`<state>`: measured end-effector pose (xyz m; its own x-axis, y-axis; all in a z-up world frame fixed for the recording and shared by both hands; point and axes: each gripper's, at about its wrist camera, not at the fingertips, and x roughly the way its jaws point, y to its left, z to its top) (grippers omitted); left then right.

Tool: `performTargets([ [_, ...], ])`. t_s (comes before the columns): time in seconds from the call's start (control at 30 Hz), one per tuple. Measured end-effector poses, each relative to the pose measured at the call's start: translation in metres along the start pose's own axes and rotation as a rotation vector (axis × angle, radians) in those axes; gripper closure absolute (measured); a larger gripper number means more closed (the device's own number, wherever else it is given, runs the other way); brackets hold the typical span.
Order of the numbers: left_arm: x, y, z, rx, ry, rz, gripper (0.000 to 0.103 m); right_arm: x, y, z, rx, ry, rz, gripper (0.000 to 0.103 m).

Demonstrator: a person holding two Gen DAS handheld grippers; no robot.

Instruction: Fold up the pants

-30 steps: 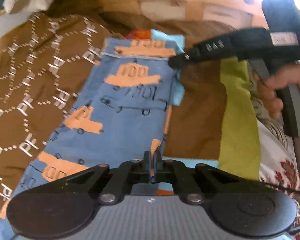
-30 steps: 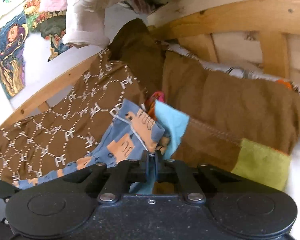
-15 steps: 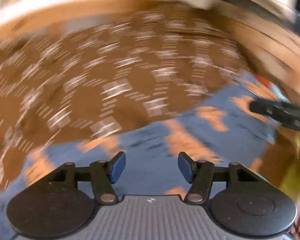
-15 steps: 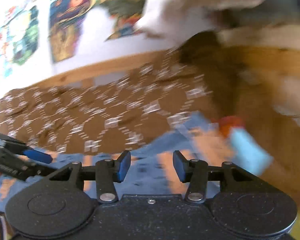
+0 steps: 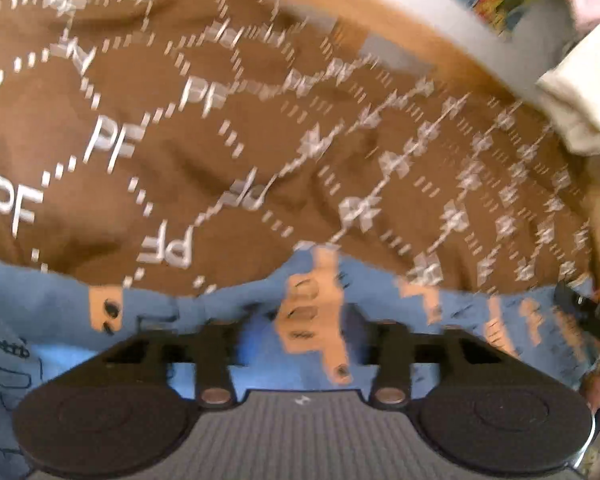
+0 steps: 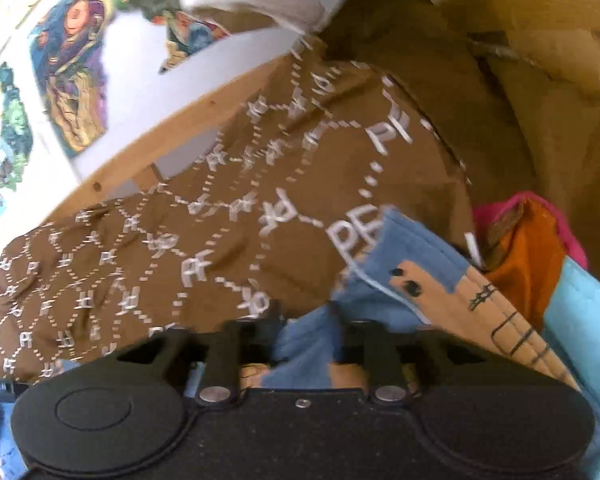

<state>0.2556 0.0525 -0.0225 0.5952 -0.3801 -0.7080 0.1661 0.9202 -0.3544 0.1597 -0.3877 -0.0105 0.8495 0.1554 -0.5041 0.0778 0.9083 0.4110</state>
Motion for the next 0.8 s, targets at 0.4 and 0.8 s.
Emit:
performTargets([
  [0.4, 0.044, -0.009, 0.025, 0.022, -0.024, 0.192, 0.046, -0.002, 0.015, -0.025, -0.104, 0.017, -0.095, 0.037],
  [0.8, 0.032, -0.109, 0.006, 0.312, -0.082, 0.015, 0.019, -0.091, 0.022, -0.026, 0.074, -0.131, -0.251, 0.007],
])
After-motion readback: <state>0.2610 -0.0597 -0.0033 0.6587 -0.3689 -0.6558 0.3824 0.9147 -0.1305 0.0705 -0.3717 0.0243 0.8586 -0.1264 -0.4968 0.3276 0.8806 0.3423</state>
